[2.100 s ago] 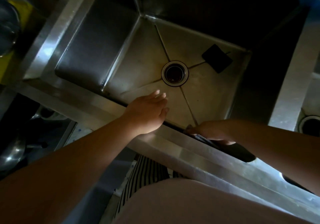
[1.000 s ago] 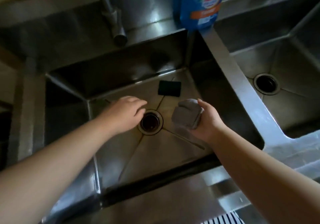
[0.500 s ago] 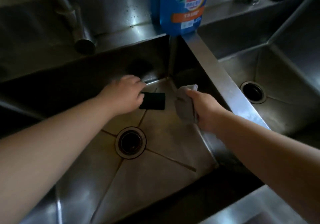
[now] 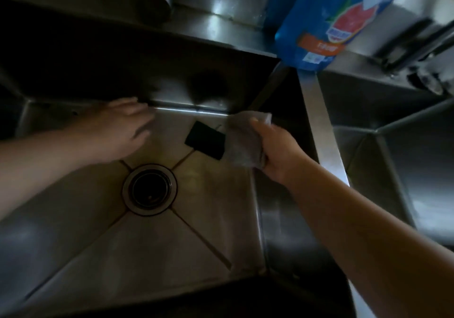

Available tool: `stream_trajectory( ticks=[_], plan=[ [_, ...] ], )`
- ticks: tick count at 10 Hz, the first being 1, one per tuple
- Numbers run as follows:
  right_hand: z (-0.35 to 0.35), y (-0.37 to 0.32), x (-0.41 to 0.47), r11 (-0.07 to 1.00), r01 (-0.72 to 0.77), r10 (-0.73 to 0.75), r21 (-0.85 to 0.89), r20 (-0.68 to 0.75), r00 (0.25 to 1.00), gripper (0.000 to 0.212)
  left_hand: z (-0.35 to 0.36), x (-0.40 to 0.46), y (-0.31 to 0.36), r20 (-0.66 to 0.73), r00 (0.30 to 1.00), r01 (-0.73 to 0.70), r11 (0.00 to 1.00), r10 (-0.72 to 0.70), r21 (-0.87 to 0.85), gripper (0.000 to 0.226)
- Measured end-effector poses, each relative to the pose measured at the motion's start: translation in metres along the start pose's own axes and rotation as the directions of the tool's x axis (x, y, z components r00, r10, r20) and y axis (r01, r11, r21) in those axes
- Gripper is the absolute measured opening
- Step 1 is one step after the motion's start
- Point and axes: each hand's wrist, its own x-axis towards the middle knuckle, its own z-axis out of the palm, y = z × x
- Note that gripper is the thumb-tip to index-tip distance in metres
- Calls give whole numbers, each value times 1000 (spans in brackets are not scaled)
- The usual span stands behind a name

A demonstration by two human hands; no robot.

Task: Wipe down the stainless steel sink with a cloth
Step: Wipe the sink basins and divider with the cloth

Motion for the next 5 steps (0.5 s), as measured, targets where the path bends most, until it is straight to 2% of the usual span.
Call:
stream_trajectory(
  ticks=[1, 2, 3, 4, 5],
  plan=[
    [4, -32, 12, 748, 329, -391, -576, 19, 920, 14, 2, 1, -8, -67, 998, -20, 999, 18, -39, 45],
    [-5, -39, 26, -582, 377, -353, -720, 642, 681, 41, 8, 6, 5, -175, 975, -138, 990, 137, 7, 41],
    [-15, -23, 32, -914, 323, 193, -246, 437, 878, 51, 21, 12, 20, -120, 985, -131, 991, 127, -29, 47],
    [-24, -15, 35, -911, 288, 269, -295, 106, 957, 55, 33, 9, 23, -96, 982, -166, 986, 163, -29, 44],
    [-18, -16, 45, -930, 292, 285, -222, 66, 956, 58, 38, -1, 30, -153, 949, -291, 953, 277, -81, 41]
  ],
)
